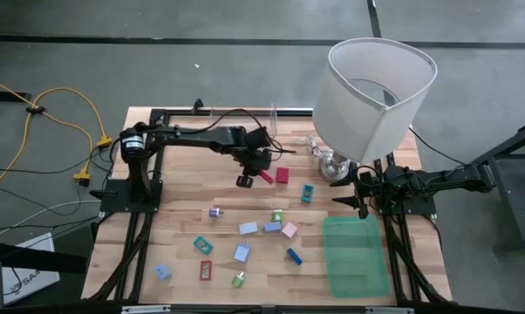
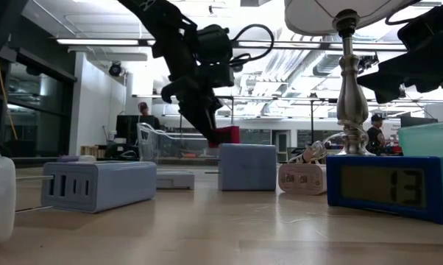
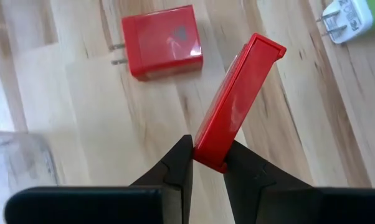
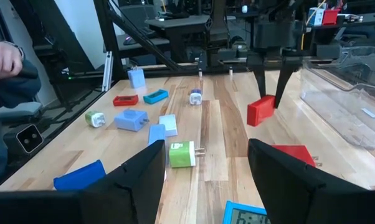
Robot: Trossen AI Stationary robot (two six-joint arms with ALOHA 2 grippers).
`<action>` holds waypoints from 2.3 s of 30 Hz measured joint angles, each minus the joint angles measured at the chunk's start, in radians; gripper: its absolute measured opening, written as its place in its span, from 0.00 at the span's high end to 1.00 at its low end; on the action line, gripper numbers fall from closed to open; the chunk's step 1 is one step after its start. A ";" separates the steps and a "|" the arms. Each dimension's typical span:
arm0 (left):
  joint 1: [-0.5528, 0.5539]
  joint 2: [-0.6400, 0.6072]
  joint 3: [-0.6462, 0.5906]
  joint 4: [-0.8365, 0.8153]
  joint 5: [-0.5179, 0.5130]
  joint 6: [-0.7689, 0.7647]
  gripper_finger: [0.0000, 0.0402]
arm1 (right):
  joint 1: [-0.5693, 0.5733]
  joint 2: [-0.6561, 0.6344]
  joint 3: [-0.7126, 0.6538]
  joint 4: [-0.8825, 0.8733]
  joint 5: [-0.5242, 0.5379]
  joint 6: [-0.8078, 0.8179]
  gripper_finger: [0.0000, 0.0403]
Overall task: Pick & Place Office items
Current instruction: Put the top red digital clock into the transparent bin
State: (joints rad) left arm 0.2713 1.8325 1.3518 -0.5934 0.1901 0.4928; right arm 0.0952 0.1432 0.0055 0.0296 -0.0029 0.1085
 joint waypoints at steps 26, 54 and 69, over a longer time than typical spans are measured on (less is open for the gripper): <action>0.174 -0.135 0.000 -0.144 0.009 -0.238 0.84 | 0.000 0.000 0.000 -0.002 -0.001 0.000 0.47; 0.543 -0.134 0.000 -0.125 -0.043 -0.189 0.84 | 0.000 0.000 0.000 -0.003 -0.001 0.000 0.47; 0.527 0.033 0.000 -0.041 -0.089 -0.142 0.84 | 0.000 0.000 0.000 -0.003 -0.001 0.000 0.47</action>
State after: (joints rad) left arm 0.7986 1.8655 1.3521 -0.6349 0.1016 0.3510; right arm 0.0955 0.1429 0.0055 0.0265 -0.0035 0.1084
